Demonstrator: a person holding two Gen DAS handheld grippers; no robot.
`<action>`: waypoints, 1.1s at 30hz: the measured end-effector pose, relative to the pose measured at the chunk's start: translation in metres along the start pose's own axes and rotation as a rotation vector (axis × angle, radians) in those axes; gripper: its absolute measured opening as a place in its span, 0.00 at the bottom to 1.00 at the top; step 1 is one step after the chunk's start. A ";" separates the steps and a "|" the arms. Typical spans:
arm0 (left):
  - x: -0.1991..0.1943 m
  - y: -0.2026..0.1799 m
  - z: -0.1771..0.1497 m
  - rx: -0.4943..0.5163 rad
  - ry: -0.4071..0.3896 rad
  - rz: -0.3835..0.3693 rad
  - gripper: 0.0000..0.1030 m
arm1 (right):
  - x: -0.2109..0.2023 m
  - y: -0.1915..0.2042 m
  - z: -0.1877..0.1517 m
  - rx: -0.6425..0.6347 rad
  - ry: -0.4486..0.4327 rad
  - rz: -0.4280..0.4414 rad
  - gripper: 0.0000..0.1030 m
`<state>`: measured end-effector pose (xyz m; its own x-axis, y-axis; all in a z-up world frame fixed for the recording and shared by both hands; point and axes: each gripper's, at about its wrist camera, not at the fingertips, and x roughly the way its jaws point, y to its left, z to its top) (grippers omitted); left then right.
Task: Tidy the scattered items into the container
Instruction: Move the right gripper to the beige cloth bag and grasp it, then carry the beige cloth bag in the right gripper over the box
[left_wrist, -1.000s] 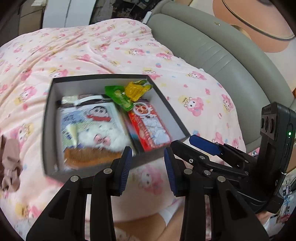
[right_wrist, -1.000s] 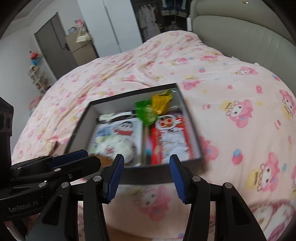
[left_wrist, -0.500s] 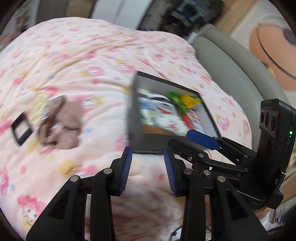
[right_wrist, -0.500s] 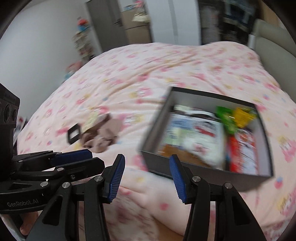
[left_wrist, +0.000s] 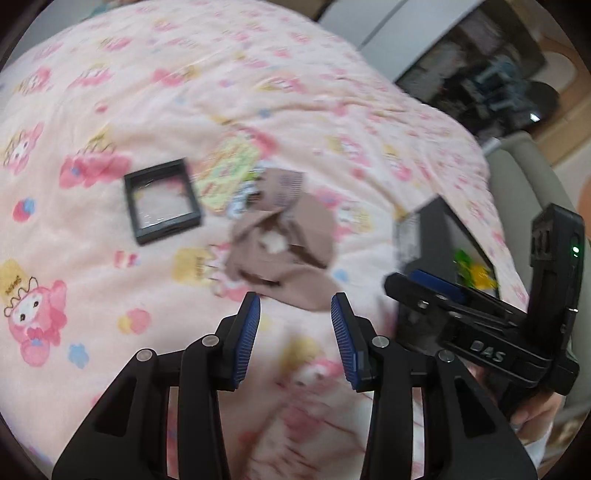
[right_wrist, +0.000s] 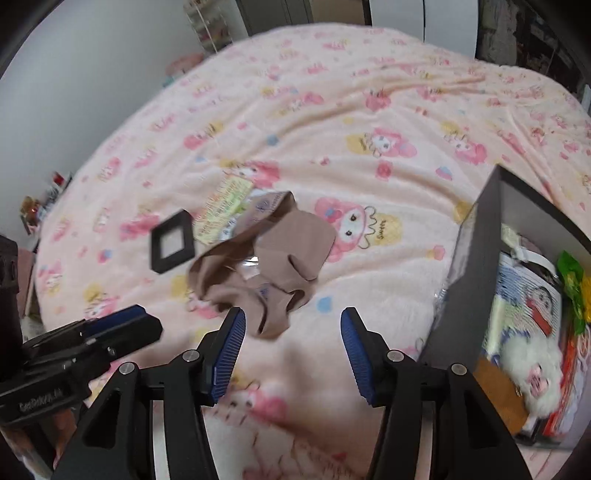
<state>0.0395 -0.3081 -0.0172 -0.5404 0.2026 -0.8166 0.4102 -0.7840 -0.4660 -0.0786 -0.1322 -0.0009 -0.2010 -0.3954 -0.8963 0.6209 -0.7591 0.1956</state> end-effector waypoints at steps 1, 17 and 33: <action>0.008 0.007 0.004 -0.017 0.013 0.006 0.39 | 0.007 -0.001 0.003 0.001 0.016 0.003 0.51; 0.076 0.006 0.032 -0.041 0.112 -0.142 0.04 | 0.083 -0.009 0.000 0.063 0.158 0.207 0.14; -0.036 -0.242 -0.005 0.464 -0.008 -0.397 0.04 | -0.129 -0.095 -0.033 0.121 -0.225 0.196 0.12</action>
<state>-0.0365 -0.1230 0.1227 -0.5924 0.5292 -0.6075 -0.1857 -0.8234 -0.5362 -0.0864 0.0084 0.0828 -0.2577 -0.6340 -0.7291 0.5720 -0.7083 0.4137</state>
